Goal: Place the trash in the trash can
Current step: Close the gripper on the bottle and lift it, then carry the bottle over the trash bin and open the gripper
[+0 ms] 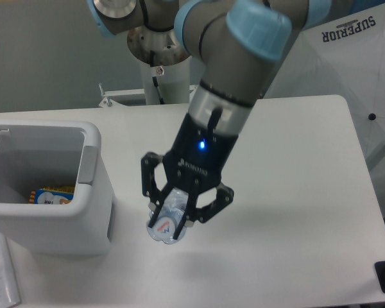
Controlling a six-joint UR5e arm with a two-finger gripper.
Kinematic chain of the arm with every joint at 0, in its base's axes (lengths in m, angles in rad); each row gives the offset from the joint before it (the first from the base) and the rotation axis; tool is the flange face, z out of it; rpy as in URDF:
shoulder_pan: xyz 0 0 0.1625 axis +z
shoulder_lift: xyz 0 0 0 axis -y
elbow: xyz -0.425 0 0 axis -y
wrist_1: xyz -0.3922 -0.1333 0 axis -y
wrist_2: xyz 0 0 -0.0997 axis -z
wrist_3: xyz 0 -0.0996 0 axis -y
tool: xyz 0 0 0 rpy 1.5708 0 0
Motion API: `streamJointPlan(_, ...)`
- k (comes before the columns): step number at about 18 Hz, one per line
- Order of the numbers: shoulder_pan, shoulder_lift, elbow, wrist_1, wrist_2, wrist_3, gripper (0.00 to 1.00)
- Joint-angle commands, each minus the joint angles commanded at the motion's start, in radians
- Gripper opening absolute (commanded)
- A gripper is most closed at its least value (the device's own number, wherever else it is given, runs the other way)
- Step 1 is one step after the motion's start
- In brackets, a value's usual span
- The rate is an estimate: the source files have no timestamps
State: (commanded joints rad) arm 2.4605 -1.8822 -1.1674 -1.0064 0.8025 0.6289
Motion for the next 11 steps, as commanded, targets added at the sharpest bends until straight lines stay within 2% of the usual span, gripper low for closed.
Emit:
streamJointPlan(5, -0.003, 0.041, 0.002, 0.014, -0.121, -0.027, 0.00)
streamJointPlan(7, -0.011, 0.081, -0.005, 0.012, -0.211, -0.055, 0.00)
streamJointPlan(11, -0.021, 0.138, -0.017, 0.014, -0.304, -0.101, 0.00)
